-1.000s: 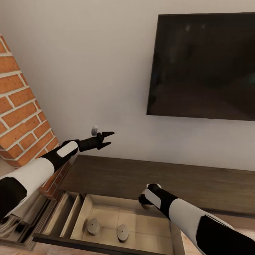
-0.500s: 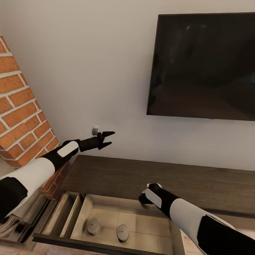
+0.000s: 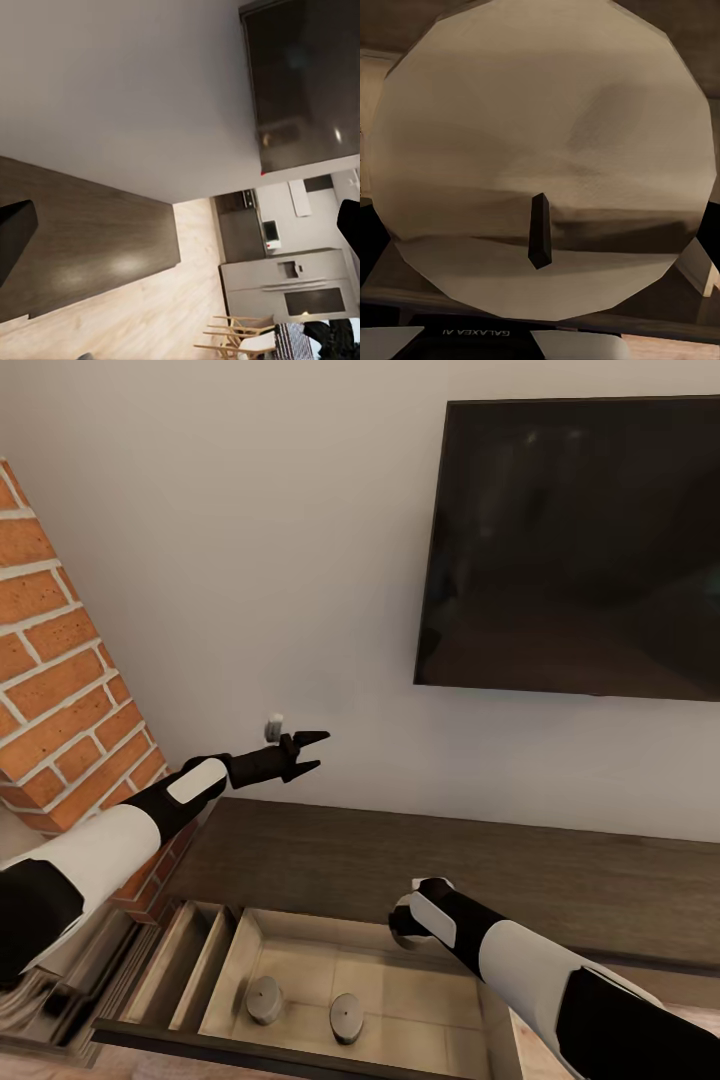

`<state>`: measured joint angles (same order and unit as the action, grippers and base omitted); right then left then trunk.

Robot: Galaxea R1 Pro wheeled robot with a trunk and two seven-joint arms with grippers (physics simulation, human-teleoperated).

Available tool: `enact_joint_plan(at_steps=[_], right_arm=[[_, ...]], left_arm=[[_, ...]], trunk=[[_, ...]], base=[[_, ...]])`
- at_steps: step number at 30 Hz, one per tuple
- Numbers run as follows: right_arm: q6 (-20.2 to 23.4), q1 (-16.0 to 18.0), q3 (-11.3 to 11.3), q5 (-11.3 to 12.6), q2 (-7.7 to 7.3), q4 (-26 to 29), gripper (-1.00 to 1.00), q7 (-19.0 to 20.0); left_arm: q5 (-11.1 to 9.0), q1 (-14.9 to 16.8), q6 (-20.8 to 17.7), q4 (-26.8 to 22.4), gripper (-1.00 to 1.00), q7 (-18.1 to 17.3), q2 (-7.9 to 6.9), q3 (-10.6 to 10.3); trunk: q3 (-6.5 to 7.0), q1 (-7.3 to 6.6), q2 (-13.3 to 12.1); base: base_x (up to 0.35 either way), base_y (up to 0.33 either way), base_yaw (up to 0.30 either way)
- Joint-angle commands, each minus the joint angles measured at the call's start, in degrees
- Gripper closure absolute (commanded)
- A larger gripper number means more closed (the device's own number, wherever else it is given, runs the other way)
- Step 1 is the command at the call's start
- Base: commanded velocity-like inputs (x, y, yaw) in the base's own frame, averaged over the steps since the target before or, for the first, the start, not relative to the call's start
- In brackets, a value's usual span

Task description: Place each of the two pumpkins and all three candles from the living room inside a cabinet in the living room (use any cabinet), then make sure every cabinet is closed, and position the cauldron so it is next to a table in the living room.

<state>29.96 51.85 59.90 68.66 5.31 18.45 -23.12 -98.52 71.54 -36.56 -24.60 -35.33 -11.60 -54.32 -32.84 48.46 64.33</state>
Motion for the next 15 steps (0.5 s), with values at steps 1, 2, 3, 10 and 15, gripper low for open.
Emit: enact_joint_plan(at_steps=[1, 2, 3, 10, 15], right_arm=[[0.01, 0.0, 0.0, -0.03, -0.01, 0.0, 1.0, 0.0], [0.01, 0.0, -0.02, -0.02, 0.0, 0.01, 1.0, 0.0], [0.03, 0.0, -0.03, 0.01, 0.02, 0.01, 1.0, 0.0], [0.09, 0.0, -0.02, 0.15, 0.1, -0.06, 1.0, -0.08], [0.1, 0.0, 0.02, 0.16, 0.37, -0.08, 1.0, -0.08]], left_arm=[[0.01, 0.0, 0.0, 0.04, -1.0, 0.0, 0.11, 0.0], [0.05, 0.0, 0.0, 0.04, -1.0, 0.0, 0.19, 0.0], [0.07, 0.0, 0.0, 0.01, -1.0, -0.03, 0.23, 0.0], [0.09, 0.0, 0.0, -0.09, -1.0, -0.09, 0.67, 0.0], [0.12, 0.0, 0.0, -0.09, -1.0, -0.09, 0.79, 0.0]], trunk=[[0.0, 0.0, 0.0], [0.0, 0.0, 0.0], [0.0, 0.0, 0.0], [0.0, 0.0, 0.0], [0.0, 0.0, 0.0]], base=[[0.0, 0.0, 0.0], [0.0, 0.0, 0.0], [0.0, 0.0, 0.0], [0.0, 0.0, 0.0], [0.0, 0.0, 0.0]])
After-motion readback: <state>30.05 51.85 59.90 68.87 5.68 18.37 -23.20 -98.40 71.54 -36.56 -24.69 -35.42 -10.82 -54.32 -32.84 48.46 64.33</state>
